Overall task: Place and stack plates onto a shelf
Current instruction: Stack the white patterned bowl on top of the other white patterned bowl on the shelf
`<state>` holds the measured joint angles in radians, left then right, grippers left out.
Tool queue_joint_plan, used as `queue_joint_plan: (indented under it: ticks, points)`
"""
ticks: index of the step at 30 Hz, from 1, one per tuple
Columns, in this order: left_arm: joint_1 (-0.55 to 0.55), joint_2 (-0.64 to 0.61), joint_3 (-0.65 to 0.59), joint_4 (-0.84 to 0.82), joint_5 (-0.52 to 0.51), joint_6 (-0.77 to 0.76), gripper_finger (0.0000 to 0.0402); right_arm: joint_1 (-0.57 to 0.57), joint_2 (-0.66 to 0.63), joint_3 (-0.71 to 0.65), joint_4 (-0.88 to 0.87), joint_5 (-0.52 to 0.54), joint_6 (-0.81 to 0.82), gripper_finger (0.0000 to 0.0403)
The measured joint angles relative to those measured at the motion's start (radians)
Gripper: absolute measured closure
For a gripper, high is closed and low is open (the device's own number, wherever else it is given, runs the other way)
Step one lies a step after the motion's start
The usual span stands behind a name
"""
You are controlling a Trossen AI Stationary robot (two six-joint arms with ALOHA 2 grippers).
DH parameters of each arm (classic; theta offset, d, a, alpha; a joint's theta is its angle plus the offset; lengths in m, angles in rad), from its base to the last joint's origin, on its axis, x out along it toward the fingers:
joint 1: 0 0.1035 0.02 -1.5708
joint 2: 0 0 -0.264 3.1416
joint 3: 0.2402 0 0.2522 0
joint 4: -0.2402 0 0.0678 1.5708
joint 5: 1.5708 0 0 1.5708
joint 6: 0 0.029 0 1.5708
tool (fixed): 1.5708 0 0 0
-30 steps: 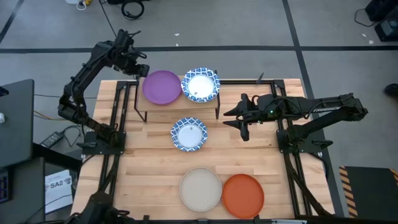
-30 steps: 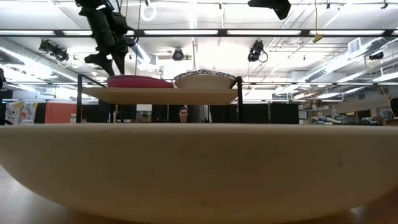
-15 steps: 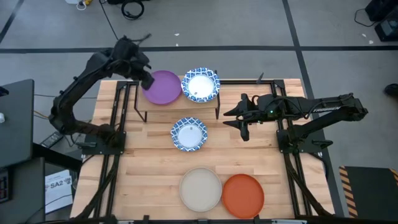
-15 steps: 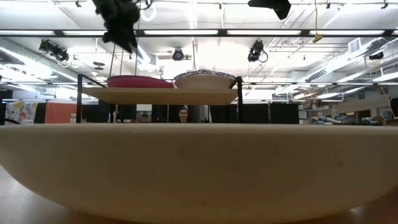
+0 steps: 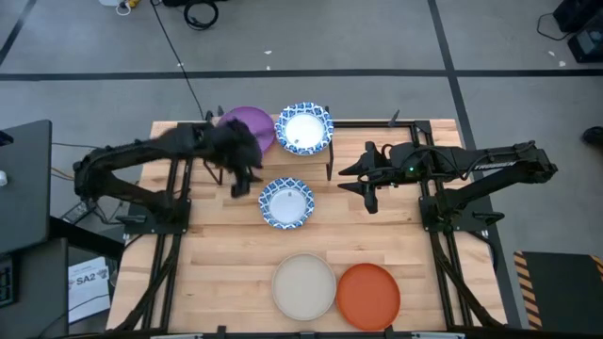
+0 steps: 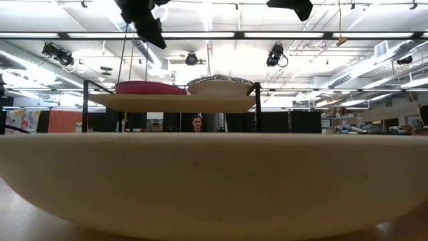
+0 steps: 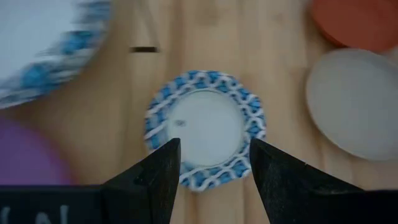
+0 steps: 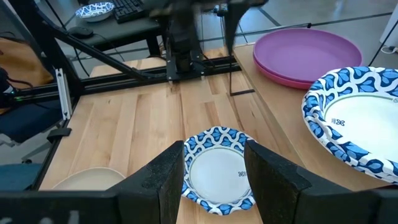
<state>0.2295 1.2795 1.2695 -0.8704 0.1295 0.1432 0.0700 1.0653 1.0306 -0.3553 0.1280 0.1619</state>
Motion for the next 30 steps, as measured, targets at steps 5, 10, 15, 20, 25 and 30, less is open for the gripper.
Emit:
queue_joint_plan:
  ticks: [5, 10, 15, 20, 25, 30]
  points:
    - [-0.139, 0.001, -0.114, 0.121, -0.053, 0.001, 0.0203, 0.0, 0.0, 0.0, -0.002, 0.0, 0.0, 0.0229]
    - [-0.235, 0.001, -0.223, 0.175, -0.165, 0.002, 0.0203, 0.0, 0.0, 0.0, -0.002, 0.0, 0.0, 0.0229]
    - [-0.281, 0.002, -0.316, 0.219, -0.188, 0.0, 0.0203, 0.0, 0.0, 0.0, -0.002, 0.0, 0.0, 0.0229]
    - [-0.306, 0.002, -0.393, 0.293, -0.189, 0.0, 0.0203, 0.0, 0.0, 0.0, -0.002, 0.0, 0.0, 0.0229]
    - [-0.323, 0.002, -0.445, 0.366, -0.189, -0.001, 0.0203, 0.0, 0.0, 0.0, -0.002, 0.0, 0.0, 0.0229]
    - [-0.326, 0.015, -0.476, 0.477, -0.189, -0.001, 0.0203, 0.0, 0.0, 0.0, -0.002, 0.0, 0.0, 0.0229]
